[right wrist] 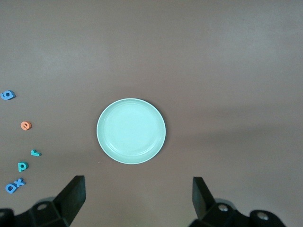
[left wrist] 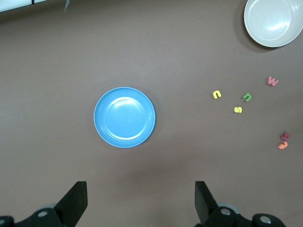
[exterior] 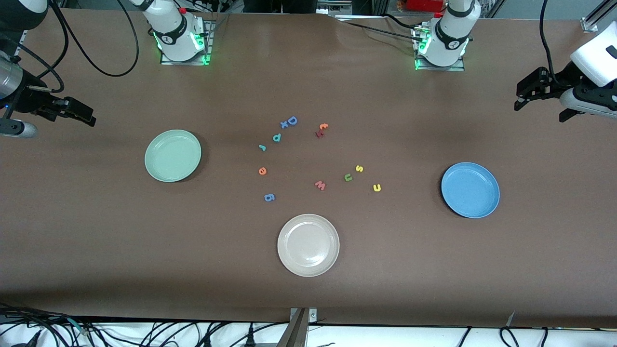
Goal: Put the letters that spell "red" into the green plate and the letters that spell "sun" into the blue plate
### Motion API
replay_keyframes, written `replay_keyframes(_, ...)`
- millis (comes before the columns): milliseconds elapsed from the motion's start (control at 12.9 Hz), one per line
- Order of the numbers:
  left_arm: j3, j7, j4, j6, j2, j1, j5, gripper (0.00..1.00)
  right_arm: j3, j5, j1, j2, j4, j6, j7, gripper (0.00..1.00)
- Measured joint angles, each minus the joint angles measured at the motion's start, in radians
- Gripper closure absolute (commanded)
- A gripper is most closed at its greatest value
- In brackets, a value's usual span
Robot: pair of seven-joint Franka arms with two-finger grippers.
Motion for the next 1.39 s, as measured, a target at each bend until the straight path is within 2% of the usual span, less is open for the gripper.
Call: replay_keyframes(1391,-0.002,0.000,0.000,0.003,0.000,-0.001,0.010,0.00,0.030,0.001,0.001,0.000,0.026,-0.016,0.000,0.00)
